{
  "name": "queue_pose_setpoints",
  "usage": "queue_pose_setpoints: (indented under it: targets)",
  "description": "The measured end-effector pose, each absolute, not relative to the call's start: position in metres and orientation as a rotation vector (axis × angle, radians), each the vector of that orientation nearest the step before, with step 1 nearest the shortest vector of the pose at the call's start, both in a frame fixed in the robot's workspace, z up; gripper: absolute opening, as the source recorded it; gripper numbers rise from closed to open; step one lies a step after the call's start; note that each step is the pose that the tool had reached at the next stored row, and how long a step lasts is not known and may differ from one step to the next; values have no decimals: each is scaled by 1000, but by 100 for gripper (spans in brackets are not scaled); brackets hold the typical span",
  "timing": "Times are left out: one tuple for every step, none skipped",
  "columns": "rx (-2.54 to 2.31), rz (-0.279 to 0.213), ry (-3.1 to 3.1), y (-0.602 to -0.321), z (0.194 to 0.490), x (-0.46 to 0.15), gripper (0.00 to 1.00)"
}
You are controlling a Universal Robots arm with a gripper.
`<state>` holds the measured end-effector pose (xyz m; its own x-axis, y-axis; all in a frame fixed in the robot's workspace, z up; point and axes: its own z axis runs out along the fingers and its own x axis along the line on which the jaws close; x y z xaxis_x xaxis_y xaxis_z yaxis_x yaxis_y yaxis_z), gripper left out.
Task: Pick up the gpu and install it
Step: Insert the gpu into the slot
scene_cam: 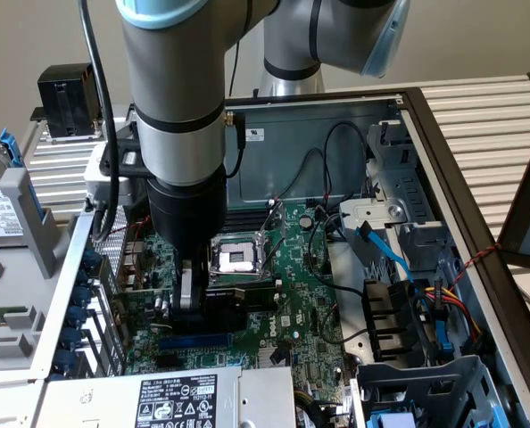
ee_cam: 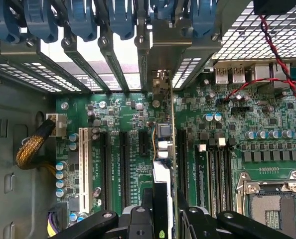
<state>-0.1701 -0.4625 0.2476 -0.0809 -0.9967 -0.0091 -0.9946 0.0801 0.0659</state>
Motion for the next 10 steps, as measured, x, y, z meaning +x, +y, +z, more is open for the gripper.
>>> queue_pose_setpoints:
  targets:
    - [2103, -84, -2280, -462, 247, -170, 28]
    - [2103, -83, -2280, -462, 247, -170, 28]
    - [2102, -83, -2280, -462, 247, -170, 28]
    - [2102, -82, -2279, -462, 247, -171, 28]
    - [2101, -81, -2279, -461, 247, -171, 28]
    - [2101, -80, -2278, -461, 247, -171, 28]
    - [2100, -79, -2277, -461, 247, -171, 28]
    - [2099, -78, -2276, -461, 247, -171, 28]
    - [2098, -76, -2276, -461, 246, -171, 28]
    - [2098, -75, -2275, -461, 246, -171, 28]
